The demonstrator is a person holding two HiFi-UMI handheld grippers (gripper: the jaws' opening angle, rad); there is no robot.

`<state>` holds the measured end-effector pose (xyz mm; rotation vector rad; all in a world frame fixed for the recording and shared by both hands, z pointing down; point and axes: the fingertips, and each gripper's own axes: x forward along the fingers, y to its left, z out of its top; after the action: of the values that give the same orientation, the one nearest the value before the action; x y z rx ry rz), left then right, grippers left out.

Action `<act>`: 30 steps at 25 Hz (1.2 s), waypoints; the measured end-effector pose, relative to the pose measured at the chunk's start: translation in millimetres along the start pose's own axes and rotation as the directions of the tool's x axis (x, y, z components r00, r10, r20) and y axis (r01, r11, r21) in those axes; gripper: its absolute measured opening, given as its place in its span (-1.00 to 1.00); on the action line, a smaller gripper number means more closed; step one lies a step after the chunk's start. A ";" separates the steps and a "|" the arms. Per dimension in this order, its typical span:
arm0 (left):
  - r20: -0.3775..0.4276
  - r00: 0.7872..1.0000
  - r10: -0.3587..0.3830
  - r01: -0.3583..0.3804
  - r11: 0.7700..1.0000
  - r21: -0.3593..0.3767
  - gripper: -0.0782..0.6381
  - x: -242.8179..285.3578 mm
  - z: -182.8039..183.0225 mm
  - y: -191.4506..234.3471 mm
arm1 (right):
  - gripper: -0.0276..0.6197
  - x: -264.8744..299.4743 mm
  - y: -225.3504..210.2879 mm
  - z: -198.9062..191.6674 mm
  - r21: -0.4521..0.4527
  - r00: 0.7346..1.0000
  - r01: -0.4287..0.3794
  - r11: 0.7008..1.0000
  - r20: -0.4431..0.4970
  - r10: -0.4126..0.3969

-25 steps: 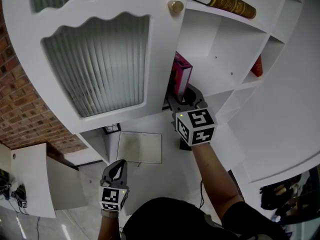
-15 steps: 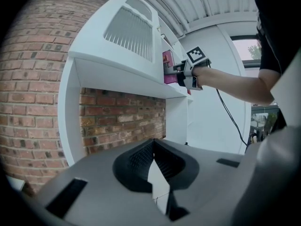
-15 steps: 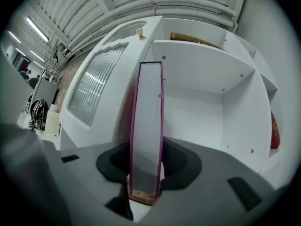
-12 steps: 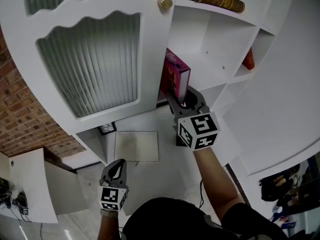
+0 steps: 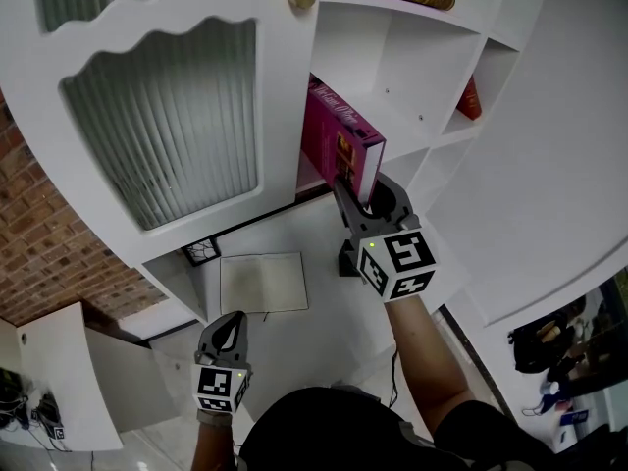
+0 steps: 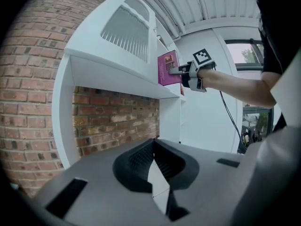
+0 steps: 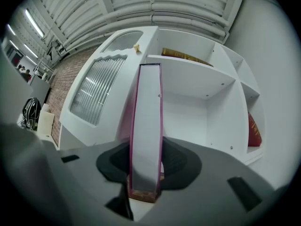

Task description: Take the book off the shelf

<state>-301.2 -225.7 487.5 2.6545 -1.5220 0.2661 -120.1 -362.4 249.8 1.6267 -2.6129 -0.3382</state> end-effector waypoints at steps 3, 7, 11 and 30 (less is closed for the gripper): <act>-0.012 1.000 -0.026 0.026 1.000 0.003 -0.76 -0.6 -1.6 -3.0 | -0.47 -12.2 -3.7 0.1 0.000 1.000 0.030 1.000 0.004 -0.030; -0.009 0.998 -0.060 0.060 0.998 0.009 -0.76 0.7 -2.1 -9.7 | -0.47 -28.4 -8.3 -1.1 0.002 0.998 0.065 0.998 0.008 -0.065; 0.001 0.995 -0.095 0.095 0.995 0.021 -0.76 3.1 -3.9 -18.2 | -0.47 -47.1 -11.6 -2.0 0.003 0.995 0.100 0.995 0.009 -0.100; 0.013 0.980 -0.201 0.200 0.979 0.030 -0.76 43.3 14.0 -111.0 | -0.47 -149.8 -88.1 -14.0 0.028 0.974 0.224 0.974 0.007 -0.224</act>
<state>-182.5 -208.2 484.5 2.8107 -1.2494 0.2556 26.6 -268.5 256.6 1.9391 -2.4539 -0.3213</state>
